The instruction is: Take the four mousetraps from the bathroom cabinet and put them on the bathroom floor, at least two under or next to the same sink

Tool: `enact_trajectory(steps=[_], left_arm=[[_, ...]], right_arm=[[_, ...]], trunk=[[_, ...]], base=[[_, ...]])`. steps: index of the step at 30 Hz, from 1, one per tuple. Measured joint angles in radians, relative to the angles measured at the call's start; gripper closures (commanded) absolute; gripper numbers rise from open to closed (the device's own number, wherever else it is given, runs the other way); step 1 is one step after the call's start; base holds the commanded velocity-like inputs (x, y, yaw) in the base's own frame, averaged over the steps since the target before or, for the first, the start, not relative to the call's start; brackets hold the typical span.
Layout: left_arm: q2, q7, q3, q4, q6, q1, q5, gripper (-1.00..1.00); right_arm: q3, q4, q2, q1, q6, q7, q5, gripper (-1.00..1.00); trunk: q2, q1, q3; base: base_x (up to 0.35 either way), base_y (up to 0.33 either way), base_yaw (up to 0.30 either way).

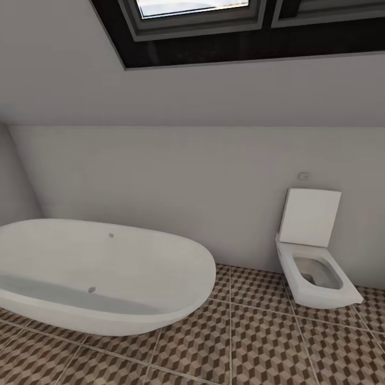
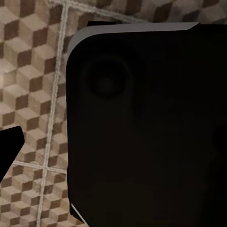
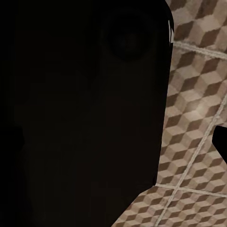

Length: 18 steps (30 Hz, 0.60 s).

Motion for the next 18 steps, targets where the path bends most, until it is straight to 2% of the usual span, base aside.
enact_trajectory(steps=[8,18], left_arm=[[0.000,0.000,0.000,0.000,0.000,0.000,0.000,-1.00],[0.000,0.000,0.000,0.000,0.000,0.000,0.000,-1.00]], right_arm=[[0.000,0.000,0.000,0.000,0.000,0.000,0.000,-1.00],[-0.001,0.000,0.000,0.000,0.000,0.000,-0.001,-1.00]], trunk=[[0.000,0.000,0.000],[0.000,0.000,0.000]], base=[[0.000,0.000,-0.133],[0.000,0.000,-0.250]])
